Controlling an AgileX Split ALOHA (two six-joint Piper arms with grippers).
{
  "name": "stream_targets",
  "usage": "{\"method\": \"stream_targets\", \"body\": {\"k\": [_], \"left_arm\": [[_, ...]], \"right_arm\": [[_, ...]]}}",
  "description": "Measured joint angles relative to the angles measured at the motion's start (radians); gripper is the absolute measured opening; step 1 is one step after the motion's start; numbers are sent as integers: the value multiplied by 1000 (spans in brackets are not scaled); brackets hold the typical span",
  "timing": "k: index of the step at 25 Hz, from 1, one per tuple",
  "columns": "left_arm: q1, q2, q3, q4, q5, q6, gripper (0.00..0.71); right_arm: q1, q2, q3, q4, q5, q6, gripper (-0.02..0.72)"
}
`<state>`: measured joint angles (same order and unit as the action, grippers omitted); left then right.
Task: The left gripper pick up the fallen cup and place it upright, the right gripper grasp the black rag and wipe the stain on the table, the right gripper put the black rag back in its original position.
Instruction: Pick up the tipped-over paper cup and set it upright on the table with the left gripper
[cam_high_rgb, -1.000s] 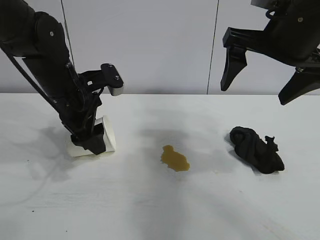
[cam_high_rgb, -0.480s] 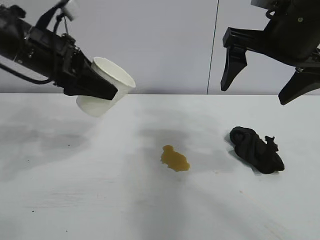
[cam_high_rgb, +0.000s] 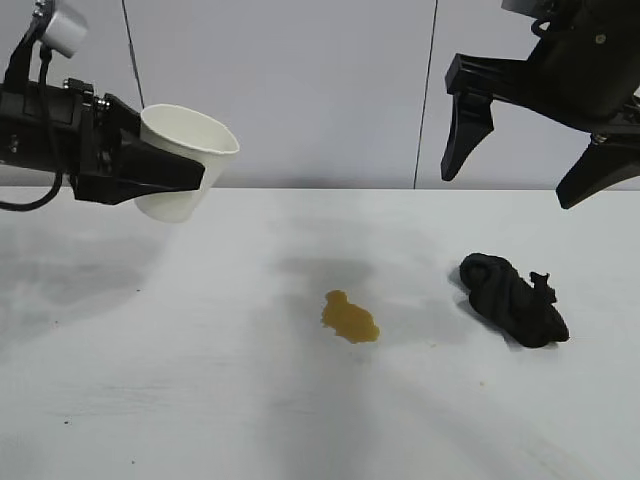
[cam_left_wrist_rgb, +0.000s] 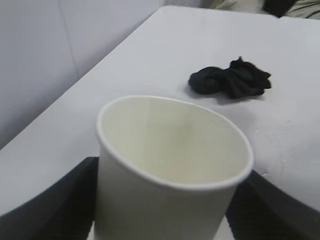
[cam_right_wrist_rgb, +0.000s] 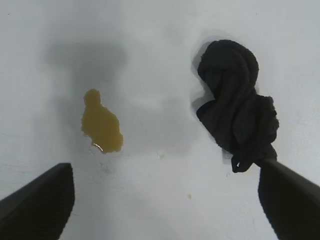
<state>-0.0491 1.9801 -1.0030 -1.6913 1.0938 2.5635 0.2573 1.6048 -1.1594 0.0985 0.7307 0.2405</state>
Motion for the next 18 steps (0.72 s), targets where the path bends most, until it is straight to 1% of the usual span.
{"method": "stream_targets", "body": {"k": [2,6,12,18], "left_arm": [[5,60,0,0,39,21,486],[7,148,0,0,39,74,486],[20,234,-7,-7,44,160,486],[47,283,-7,-8,46,179,486]], "right_arm": [[0,0,0,0,-5,0,694],[0,0,0,0,-16,0,694],[0,0,0,0,-16,0,694],[0,0,0,0,-19,0,694]]}}
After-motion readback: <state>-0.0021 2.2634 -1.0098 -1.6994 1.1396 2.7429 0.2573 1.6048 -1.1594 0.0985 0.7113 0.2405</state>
